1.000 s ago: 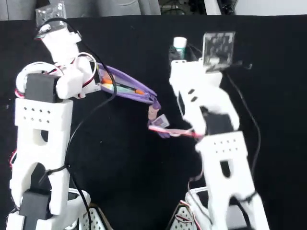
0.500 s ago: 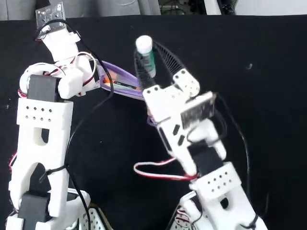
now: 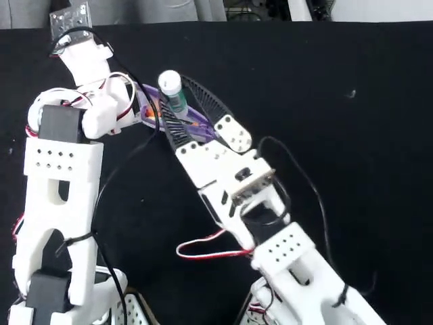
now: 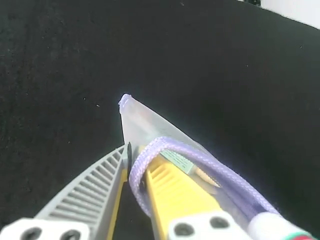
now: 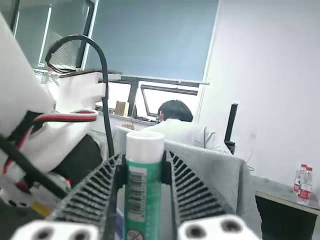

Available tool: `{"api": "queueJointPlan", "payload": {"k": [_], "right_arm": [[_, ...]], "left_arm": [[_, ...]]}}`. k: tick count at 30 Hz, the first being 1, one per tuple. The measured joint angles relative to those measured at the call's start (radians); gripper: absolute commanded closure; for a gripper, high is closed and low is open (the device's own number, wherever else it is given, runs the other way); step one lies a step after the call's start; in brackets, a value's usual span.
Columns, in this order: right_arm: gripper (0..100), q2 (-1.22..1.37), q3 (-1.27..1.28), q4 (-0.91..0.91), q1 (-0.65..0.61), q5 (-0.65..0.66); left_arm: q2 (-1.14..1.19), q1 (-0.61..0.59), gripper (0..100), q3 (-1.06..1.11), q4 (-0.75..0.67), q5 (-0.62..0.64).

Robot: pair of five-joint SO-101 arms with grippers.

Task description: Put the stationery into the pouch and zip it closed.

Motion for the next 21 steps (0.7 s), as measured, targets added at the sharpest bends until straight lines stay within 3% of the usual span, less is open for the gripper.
{"api": "queueJointPlan", "payload": {"k": [9,15,17,21], "right_arm": [[98.8,0.106,0.006,-0.003,0.023,-0.155],[98.2,0.206,0.005,0.015,0.072,-0.166],[91.9,0.219,0.002,0.017,0.072,-0.167],[69.4,0.222,0.000,0.017,0.071,-0.166]], "left_arm": [[0.023,-0.011,97,0.000,-0.009,0.000],[0.026,-0.011,97,0.000,-0.011,0.000],[0.026,-0.011,97,0.000,-0.011,0.000],[0.028,-0.011,97,0.000,-0.011,0.000]]}}
